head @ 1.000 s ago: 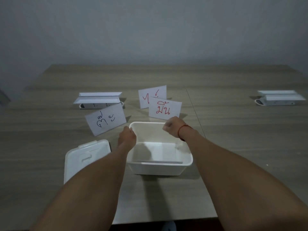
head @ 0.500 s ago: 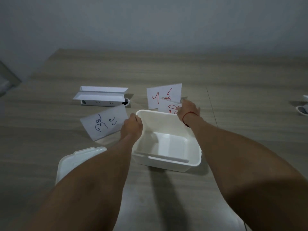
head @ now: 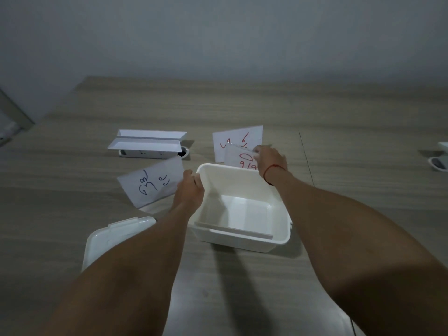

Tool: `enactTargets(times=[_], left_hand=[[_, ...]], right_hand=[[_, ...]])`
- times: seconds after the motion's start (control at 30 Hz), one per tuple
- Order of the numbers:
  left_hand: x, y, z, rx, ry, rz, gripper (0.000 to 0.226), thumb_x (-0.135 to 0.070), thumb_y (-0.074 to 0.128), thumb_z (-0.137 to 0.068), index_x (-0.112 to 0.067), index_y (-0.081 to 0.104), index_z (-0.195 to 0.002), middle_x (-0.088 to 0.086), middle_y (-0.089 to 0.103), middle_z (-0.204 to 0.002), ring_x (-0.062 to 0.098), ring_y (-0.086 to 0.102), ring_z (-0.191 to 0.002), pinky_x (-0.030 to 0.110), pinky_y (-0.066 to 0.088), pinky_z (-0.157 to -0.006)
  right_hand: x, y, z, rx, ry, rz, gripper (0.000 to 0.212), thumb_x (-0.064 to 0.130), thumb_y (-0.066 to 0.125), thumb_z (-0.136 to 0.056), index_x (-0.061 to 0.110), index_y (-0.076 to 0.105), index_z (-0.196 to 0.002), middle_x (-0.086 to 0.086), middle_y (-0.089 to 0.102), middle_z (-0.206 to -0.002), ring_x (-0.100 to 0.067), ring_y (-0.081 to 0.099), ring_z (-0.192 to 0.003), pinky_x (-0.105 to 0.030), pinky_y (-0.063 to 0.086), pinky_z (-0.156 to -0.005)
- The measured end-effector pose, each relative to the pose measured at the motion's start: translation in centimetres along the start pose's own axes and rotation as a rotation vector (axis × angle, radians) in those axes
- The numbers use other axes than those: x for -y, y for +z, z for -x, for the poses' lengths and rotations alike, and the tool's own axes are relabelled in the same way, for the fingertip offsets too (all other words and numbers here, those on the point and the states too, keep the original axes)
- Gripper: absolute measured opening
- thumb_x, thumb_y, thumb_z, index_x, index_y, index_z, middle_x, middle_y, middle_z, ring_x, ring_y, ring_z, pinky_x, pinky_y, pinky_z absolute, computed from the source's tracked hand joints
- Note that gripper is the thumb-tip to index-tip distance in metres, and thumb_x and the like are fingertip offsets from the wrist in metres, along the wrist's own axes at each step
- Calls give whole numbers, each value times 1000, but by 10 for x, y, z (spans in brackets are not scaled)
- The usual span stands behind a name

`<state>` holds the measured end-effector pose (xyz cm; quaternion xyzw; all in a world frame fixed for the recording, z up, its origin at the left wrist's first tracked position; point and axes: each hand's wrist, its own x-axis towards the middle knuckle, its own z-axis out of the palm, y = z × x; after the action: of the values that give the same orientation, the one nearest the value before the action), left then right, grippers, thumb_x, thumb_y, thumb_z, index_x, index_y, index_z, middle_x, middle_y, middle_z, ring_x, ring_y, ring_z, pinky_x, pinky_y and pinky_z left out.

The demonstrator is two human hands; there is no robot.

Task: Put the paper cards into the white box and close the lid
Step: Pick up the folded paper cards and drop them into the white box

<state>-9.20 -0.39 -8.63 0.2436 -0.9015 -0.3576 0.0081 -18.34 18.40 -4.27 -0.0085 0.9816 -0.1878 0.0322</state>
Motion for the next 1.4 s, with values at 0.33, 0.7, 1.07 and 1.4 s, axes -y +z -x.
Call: enactTargets(times=[0.33,0.7,1.07,1.4], left_hand=[[0,-21,16,201,-30,-5,51,-30,27,-103,6,43,-136,25,51,-137,39,49,-126,41,40,-103],[10,-20,30,179,-94,60,46,-23,30,-103,2,41,-139,24,50,-139,38,49,-128,39,40,-102],[16,-19,28,157,-93,62,49,-28,29,-103,4,45,-136,25,53,-135,39,51,-125,40,41,-101],[29,-59,-19,-220,58,-298,39,-30,39,-99,-5,58,-122,19,56,-124,34,51,-117,44,43,-99]], right_hand=[[35,-89,31,-265,-130,-109,32,22,41,-98,29,60,-122,-4,65,-126,-25,52,-123,-37,28,-101],[11,-15,85,235,-50,-289,23,20,51,-92,24,67,-107,-3,66,-114,-27,62,-112,-36,46,-100],[10,5,114,445,-42,-161,16,28,63,-85,21,75,-93,-2,70,-109,-26,65,-105,-37,52,-96],[24,16,63,69,-96,164,43,30,57,-92,23,49,-134,-7,53,-137,-28,46,-129,-40,34,-104]])
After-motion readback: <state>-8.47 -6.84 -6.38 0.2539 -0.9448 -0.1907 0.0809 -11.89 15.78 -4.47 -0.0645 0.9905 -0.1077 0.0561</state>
